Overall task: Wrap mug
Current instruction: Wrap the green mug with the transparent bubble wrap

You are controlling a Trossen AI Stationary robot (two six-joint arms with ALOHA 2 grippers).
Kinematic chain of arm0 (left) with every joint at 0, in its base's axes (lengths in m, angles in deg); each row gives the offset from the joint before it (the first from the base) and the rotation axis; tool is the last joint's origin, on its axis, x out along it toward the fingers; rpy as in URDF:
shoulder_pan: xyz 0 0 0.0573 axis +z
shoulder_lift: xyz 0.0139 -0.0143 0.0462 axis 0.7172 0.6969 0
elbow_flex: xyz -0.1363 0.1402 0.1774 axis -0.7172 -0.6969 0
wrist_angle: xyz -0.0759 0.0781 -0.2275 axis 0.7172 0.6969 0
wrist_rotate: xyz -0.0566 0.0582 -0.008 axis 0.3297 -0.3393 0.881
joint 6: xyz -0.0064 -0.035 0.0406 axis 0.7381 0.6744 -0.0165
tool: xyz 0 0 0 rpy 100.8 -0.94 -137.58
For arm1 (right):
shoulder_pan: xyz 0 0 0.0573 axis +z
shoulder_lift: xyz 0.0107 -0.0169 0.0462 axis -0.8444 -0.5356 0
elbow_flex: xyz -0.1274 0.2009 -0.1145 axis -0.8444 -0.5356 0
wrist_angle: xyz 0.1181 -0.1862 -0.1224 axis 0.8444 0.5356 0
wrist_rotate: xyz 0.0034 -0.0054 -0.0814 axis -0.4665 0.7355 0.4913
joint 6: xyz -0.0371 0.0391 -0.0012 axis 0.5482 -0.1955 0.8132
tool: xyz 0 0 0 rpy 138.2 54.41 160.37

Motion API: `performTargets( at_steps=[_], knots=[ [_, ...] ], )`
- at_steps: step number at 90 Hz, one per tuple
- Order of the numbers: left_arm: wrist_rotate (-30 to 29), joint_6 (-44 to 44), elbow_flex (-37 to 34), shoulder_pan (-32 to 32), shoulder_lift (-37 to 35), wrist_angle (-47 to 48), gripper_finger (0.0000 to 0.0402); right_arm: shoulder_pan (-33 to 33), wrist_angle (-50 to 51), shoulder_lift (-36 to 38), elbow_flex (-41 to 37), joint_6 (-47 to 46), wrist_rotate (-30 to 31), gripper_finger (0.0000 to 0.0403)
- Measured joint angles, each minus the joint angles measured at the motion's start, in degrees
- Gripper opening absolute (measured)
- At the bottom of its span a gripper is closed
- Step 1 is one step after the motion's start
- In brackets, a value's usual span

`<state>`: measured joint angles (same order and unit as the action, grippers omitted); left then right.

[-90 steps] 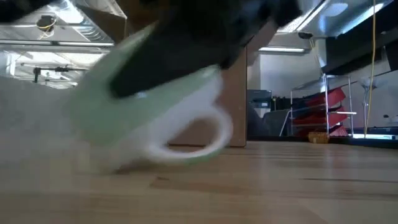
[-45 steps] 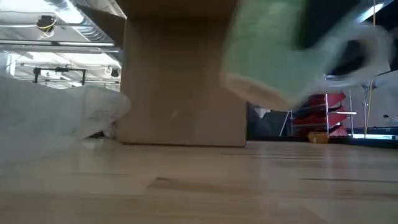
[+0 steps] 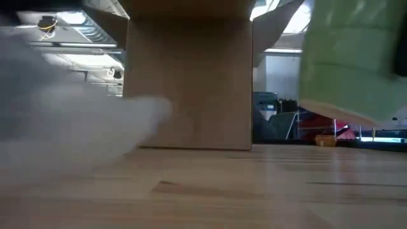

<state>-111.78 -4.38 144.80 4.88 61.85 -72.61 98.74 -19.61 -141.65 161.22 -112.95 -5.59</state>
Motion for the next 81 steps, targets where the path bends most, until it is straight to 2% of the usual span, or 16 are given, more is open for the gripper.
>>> performTargets(
  at_steps=[15,22,30,44,66,81],
  knots=[
    [3.2,-11.4,0.0,6.9,3.6,-14.0,0.0000,0.3,3.8,0.1,2.1,-1.6,0.7,0.0016],
    [6.0,-13.3,1.4,9.2,3.3,-14.7,0.0000,0.5,6.7,0.1,3.7,-1.8,1.4,0.0016],
    [6.8,-13.5,4.2,9.0,0.8,-6.5,0.0000,0.6,7.7,0.2,5.2,-1.9,2.1,0.0016],
    [6.9,-8.3,8.3,4.4,-4.0,12.2,0.0000,0.5,5.6,0.2,5.3,-1.0,2.2,0.0016],
    [6.2,11.8,8.6,-3.1,-8.3,34.0,0.0005,0.1,-0.4,0.1,3.9,0.0,4.5,0.0016],
    [3.7,19.5,8.2,-5.6,-8.5,45.3,0.0046,0.1,-1.7,0.1,3.9,0.0,6.1,0.0016]
  ],
)
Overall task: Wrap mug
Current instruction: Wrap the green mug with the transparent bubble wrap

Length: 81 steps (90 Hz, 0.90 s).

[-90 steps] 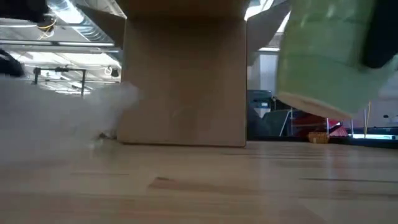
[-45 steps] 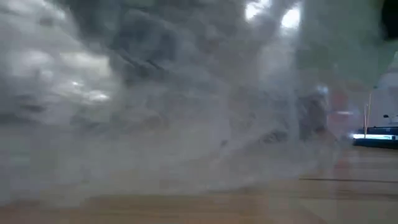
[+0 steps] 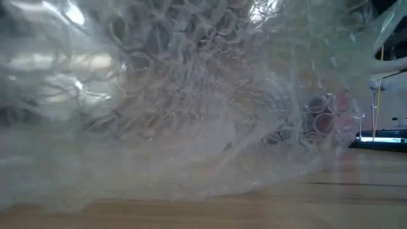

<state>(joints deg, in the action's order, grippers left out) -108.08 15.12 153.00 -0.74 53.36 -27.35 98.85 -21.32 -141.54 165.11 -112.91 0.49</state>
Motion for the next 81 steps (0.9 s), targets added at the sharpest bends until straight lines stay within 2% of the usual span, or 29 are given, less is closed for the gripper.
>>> performTargets(
  at_steps=[9,22,35,47,53,58,73,81],
  knots=[
    [0.0,4.1,-1.5,0.0,0.0,4.0,0.0084,0.0,0.0,0.0,0.0,0.0,0.5,0.0016],
    [1.2,6.7,-5.4,0.1,0.0,1.9,0.0141,0.0,-1.3,-0.2,0.0,-0.3,0.5,0.0016],
    [3.6,7.2,-11.2,0.1,0.0,-5.5,0.0182,0.0,-1.7,-0.4,0.0,0.0,0.6,0.0017],
    [2.8,6.9,-17.0,-0.2,-0.3,-14.6,0.0194,0.0,-1.6,-0.5,0.0,0.0,0.6,0.0017],
    [2.2,6.6,-18.8,-0.4,-0.4,-16.9,0.0183,0.0,-1.7,-0.5,0.0,0.0,0.6,0.0017],
    [2.4,6.9,-19.4,-0.4,-0.4,-17.4,0.0158,0.0,-1.7,-0.5,0.0,0.0,0.6,0.0017],
    [3.8,7.0,-16.7,-1.6,-0.8,-14.8,0.0024,0.0,-1.5,-0.5,0.0,0.1,1.0,0.0017],
    [4.6,6.8,-12.6,-2.3,-2.7,-10.2,0.0011,0.0,-1.5,-0.5,0.0,0.1,1.5,0.0017]
  ],
)
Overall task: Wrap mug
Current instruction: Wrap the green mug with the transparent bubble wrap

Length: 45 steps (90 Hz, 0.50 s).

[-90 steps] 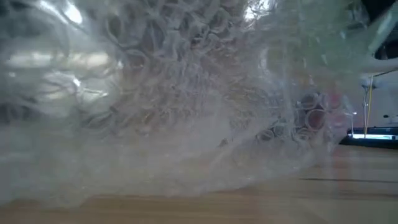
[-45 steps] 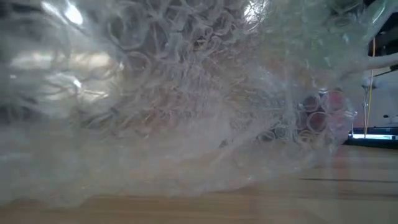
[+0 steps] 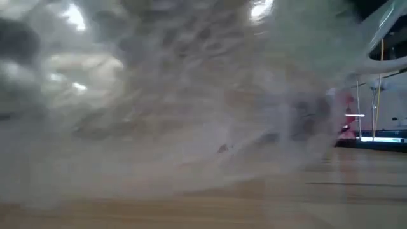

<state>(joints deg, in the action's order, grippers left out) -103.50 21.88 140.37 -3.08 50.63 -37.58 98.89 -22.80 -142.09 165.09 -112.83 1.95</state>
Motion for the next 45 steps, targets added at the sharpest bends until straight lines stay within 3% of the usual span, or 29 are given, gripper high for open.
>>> performTargets(
  at_steps=[11,26,45],
  knots=[
    [-2.9,-2.8,8.0,-1.0,-4.9,5.0,0.0002,0.0,0.0,0.0,0.0,0.1,0.0,0.0017],
    [-11.9,-9.7,17.3,-2.2,-11.5,9.3,0.0000,-0.1,0.0,0.0,0.0,0.3,0.1,0.0017],
    [-26.0,-15.2,21.8,-1.9,-20.9,11.7,0.0000,0.9,6.6,1.2,7.7,2.1,-0.6,0.0017]
  ],
)
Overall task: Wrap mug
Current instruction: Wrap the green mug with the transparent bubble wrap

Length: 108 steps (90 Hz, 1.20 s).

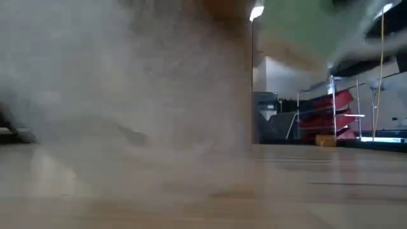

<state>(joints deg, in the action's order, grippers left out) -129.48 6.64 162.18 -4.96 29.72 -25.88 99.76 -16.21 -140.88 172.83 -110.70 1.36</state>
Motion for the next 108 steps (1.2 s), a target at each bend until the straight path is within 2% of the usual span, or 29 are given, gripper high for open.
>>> performTargets(
  at_steps=[12,23,35,53,68,76,83,94,108],
  knots=[
    [-7.3,-2.9,0.1,0.1,-4.4,-1.0,0.0000,0.9,-2.5,1.2,3.5,3.5,2.7,0.0017],
    [-12.0,-9.7,0.0,0.0,-6.3,-9.5,0.0000,0.7,-7.9,0.3,3.1,6.1,2.5,0.0017],
    [-11.8,-16.2,0.1,0.7,-6.3,-16.3,0.0000,0.5,-14.8,-1.3,2.8,9.0,2.9,0.0017],
    [-11.9,-11.7,0.0,2.5,-5.9,-11.6,0.0000,1.7,-15.8,-1.7,2.7,9.2,1.6,0.0017],
    [-12.7,-10.0,-0.4,4.8,-5.7,-10.2,0.0000,3.8,-18.9,-1.2,2.7,8.6,-5.3,0.0017],
    [-13.6,-9.7,-0.6,6.3,-5.7,-10.2,0.0000,4.3,-23.0,-1.6,2.7,11.2,-5.1,0.0017],
    [-13.7,-9.7,-0.6,7.5,-5.6,-10.2,0.0000,4.0,-24.7,-2.5,2.8,12.8,-1.4,0.0017],
    [-13.7,-9.8,-0.6,8.6,-5.6,-10.2,0.0000,2.6,-22.8,-4.9,2.8,13.0,5.0,0.0017],
    [-11.5,-10.0,-0.6,8.6,-5.6,-10.2,0.0000,1.8,-4.3,-6.1,2.7,1.8,-0.4,0.0017]
  ],
)
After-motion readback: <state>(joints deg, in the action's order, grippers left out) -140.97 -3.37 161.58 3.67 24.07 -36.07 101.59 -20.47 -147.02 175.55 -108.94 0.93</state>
